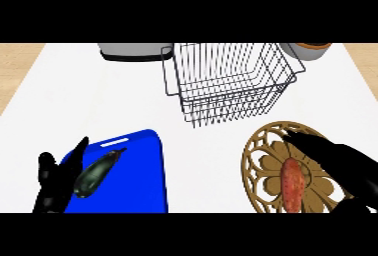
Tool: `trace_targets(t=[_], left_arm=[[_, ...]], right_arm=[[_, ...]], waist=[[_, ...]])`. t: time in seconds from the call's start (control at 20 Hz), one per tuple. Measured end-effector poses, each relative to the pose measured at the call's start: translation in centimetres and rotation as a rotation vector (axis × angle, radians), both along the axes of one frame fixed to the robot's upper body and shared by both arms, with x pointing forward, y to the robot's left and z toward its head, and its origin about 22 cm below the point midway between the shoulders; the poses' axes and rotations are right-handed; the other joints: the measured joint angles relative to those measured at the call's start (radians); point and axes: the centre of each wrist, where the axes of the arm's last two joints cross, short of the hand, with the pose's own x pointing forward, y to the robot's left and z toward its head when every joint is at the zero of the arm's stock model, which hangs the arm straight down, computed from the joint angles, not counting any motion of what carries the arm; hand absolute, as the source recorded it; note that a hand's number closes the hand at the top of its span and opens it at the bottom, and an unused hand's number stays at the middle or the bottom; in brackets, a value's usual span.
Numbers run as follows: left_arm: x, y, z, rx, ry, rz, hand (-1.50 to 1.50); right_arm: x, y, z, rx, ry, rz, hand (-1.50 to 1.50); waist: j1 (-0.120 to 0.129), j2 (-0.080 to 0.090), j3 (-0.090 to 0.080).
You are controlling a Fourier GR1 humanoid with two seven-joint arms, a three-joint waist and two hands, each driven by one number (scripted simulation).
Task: Pick the sweet potato from the placemat and place it in the basket
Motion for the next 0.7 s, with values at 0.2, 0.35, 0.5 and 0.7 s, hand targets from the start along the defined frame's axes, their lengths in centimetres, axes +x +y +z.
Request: trace_targets(t=[0.2,0.35,0.5,0.7], left_arm=[[0.0,-0.1,-0.1,-0.002,-0.001,-0.002,0.00],[-0.1,0.1,-0.3,0.000,-0.010,-0.005,0.00],[-0.2,0.4,-0.4,-0.007,-0.012,-0.009,0.00],[-0.1,0.5,-0.2,-0.012,-0.002,-0.002,0.00]], right_arm=[[0.4,0.7,-1.5,0.000,-0.005,0.010,-1.50],[0.5,0.4,-2.2,-0.031,0.015,0.010,-1.50],[0.4,0.9,-3.2,-0.069,0.041,0.008,-1.50],[0.3,1.0,-4.8,-0.094,0.062,0.005,-1.50]], waist=[[0.001,0.000,0.000],[-0.001,0.000,0.001],[-0.001,-0.001,0.001],[-0.001,-0.001,0.001]])
